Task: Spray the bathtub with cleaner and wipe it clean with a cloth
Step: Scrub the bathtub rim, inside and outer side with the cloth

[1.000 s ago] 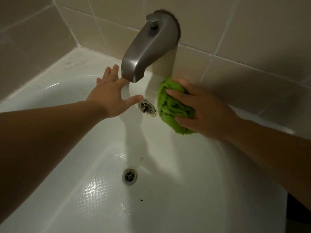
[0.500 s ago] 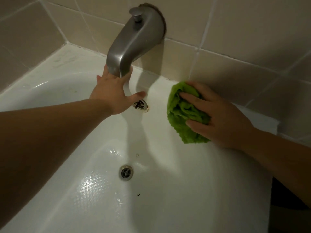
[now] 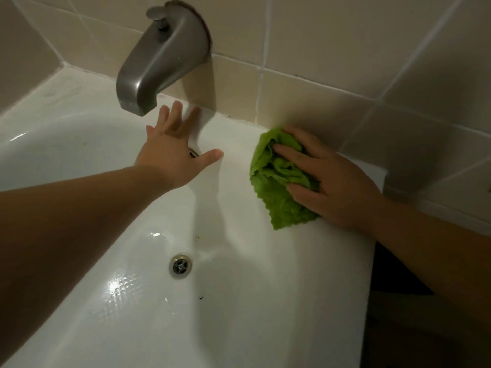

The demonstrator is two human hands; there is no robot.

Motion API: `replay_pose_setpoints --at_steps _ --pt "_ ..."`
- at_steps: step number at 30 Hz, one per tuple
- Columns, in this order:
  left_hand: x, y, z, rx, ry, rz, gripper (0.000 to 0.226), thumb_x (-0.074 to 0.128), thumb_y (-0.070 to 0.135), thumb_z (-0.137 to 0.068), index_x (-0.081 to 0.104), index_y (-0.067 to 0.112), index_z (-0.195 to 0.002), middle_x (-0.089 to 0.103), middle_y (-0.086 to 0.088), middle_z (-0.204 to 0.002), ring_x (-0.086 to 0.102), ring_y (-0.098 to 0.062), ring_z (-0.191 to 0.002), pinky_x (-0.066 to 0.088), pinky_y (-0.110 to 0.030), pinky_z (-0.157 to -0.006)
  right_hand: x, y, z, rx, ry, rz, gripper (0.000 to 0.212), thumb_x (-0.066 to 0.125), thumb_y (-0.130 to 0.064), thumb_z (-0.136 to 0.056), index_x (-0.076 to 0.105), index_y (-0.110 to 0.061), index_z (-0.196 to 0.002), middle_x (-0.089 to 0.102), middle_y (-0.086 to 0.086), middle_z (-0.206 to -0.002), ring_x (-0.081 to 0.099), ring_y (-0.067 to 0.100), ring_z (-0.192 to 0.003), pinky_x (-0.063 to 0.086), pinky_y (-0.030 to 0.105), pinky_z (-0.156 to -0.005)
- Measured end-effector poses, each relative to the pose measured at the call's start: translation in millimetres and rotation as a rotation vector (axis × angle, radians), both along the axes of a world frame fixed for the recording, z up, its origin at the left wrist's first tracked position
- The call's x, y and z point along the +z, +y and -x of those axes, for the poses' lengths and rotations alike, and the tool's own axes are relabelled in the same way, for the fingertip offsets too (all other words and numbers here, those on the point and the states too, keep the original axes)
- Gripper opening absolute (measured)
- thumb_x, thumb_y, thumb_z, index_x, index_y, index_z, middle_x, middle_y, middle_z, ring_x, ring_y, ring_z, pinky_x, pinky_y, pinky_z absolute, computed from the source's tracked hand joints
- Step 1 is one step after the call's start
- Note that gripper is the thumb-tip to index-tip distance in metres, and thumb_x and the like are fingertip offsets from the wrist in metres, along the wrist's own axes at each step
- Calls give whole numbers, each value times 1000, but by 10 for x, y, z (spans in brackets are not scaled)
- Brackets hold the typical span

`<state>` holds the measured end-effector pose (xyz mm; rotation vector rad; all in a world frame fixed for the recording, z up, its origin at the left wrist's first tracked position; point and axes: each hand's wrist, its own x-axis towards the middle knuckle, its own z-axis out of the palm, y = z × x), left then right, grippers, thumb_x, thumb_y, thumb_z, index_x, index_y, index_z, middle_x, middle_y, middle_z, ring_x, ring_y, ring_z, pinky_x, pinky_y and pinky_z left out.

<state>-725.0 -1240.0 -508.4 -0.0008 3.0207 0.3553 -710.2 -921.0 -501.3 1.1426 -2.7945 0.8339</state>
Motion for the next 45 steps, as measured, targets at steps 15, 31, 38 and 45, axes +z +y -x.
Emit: replay_pose_setpoints --at_steps 15,31,38,45 --pt "90 788 -321 -12 -41 -105 84 39 72 -97 9 33 -165 -6 1 -173 -10 -22 -159 8 -57 -127 -25 470 -527 -243 16 113 64 53 -31 -87 55 -11 -148 35 13 -161 33 26 -148 23 37 -124" --pt "64 1457 -1676 136 -320 -646 62 43 57 -103 23 43 -161 12 19 -169 14 -4 -155 12 -23 -121 92 707 -904 -234 -21 -37 65 54 -47 -92 54 -14 -148 31 10 -163 26 32 -151 22 45 -125" --pt "-49 1733 -2090 426 -382 -991 56 61 70 -81 61 48 -133 66 13 -134 65 -4 -117 44 -38 -113 100 321 -1128 -368 -66 -47 67 51 -46 -91 51 -17 -151 26 9 -165 19 33 -153 17 46 -126" --pt "-9 1929 -2536 549 -444 -1035 72 48 77 -88 48 40 -150 49 23 -149 46 -3 -138 33 -31 -117 205 505 -890 -375 -115 -138 71 52 -51 -91 46 -19 -154 22 11 -167 16 35 -154 18 52 -126"
